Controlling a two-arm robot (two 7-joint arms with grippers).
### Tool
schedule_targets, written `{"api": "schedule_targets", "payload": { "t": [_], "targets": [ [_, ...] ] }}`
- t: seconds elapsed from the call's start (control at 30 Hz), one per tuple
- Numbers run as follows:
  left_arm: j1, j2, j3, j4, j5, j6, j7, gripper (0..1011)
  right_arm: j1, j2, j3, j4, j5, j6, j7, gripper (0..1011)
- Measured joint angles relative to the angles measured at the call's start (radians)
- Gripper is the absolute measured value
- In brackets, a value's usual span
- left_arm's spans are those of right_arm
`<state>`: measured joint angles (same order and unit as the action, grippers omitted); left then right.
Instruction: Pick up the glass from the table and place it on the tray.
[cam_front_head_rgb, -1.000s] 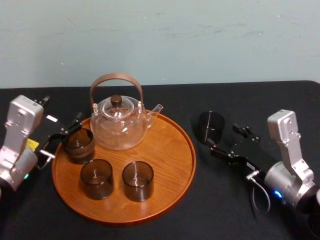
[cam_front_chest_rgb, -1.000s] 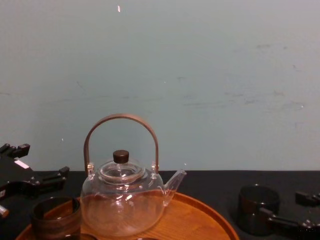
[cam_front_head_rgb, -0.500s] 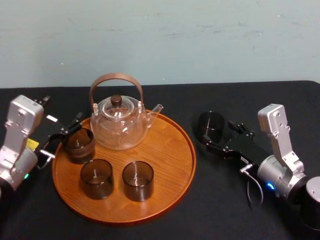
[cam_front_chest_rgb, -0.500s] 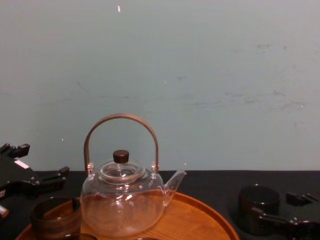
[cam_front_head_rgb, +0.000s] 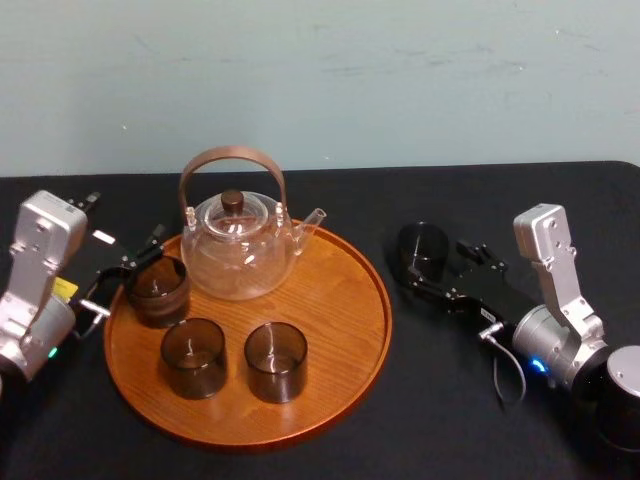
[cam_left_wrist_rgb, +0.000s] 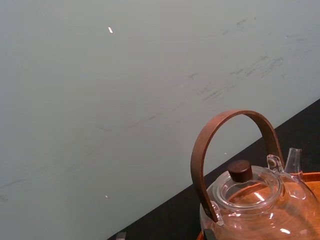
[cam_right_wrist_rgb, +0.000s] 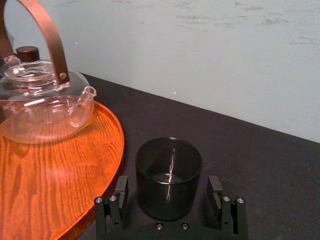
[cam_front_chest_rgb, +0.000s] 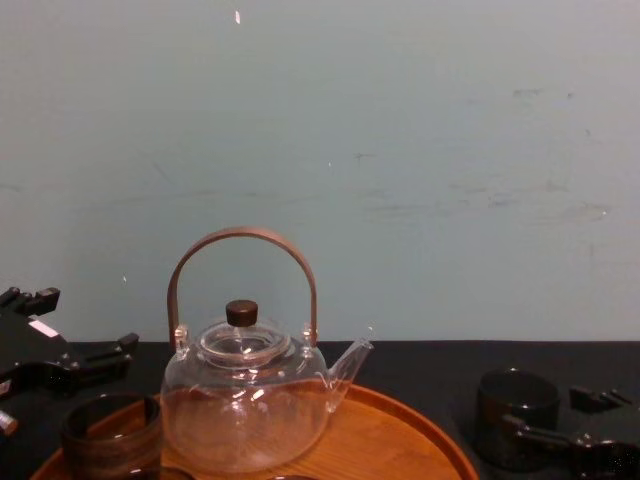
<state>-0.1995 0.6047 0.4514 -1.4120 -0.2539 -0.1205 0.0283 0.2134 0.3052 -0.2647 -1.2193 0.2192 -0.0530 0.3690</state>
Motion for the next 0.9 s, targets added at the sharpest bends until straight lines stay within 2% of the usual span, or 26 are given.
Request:
{"api": "schedule_targets", "payload": {
  "t": [0.9],
  "targets": [
    [0.0,0.0,0.0,0.0,0.0,0.0,0.0,1001,0.174,-0.062,-0.041,0.237,-0.011,-0.046,0.042,1003]
  ]
}}
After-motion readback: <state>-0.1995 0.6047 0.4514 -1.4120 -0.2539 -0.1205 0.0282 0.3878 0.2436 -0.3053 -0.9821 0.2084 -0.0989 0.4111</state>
